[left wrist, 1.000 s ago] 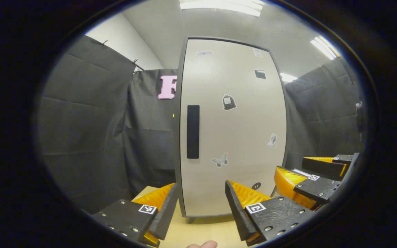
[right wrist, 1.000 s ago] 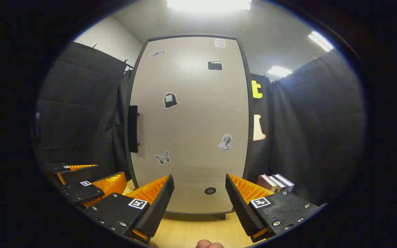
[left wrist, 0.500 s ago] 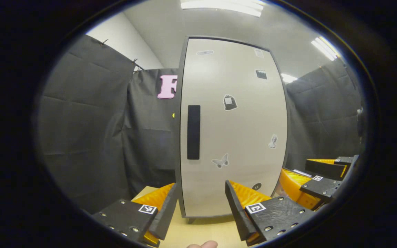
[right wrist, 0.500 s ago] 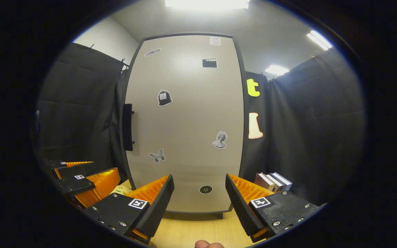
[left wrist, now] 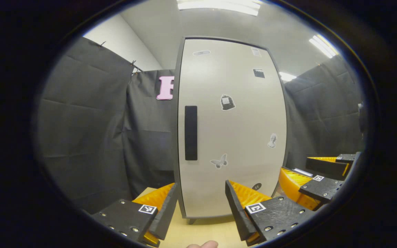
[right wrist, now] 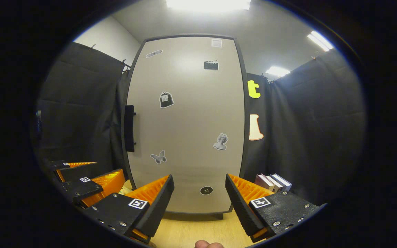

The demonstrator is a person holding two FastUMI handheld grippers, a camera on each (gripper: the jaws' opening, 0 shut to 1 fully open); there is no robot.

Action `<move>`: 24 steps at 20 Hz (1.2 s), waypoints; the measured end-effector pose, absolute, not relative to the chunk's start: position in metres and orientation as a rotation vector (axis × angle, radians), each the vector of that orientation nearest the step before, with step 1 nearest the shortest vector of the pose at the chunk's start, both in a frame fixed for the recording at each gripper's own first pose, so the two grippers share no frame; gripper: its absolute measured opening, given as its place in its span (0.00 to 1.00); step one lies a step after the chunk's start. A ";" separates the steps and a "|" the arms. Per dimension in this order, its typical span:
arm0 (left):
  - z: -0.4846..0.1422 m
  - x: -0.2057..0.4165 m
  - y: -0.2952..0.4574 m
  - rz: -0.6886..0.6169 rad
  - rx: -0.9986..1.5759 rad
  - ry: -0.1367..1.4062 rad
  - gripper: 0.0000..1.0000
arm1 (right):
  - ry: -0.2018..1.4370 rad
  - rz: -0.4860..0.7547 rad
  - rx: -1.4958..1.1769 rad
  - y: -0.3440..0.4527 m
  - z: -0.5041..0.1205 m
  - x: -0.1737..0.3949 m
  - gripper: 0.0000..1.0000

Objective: Open the cabinet door with the right hand, grasp the bottle in the cabinet with the left hand and place it on the coaster, then close the cabinet door with the right hand.

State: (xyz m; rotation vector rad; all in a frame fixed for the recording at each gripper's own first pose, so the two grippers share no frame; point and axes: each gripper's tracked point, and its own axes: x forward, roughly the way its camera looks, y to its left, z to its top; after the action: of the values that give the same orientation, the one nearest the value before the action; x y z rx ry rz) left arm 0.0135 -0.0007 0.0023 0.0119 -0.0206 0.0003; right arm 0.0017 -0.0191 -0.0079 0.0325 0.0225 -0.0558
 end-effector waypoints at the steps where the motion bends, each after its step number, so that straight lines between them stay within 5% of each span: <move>1: 0.002 0.014 0.000 0.003 0.010 -0.020 0.78 | 0.025 -0.056 0.034 -0.019 -0.009 0.002 0.93; 10: 0.002 0.016 -0.004 -0.019 0.037 -0.019 0.77 | 0.006 -0.041 0.042 -0.020 -0.004 0.006 0.93; 11: 0.001 0.017 -0.004 -0.018 0.051 -0.020 0.72 | 0.002 -0.038 0.050 -0.021 -0.004 0.007 0.93; 24: 0.005 -0.009 0.011 0.032 0.081 -0.042 0.78 | 0.011 -0.026 0.021 -0.026 -0.006 0.025 0.93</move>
State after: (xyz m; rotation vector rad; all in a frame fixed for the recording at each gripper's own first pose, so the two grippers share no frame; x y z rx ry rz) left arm -0.0087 0.0109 0.0055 0.0805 -0.0424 0.0316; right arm 0.0253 -0.0259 -0.0059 0.0211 0.0106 -0.0257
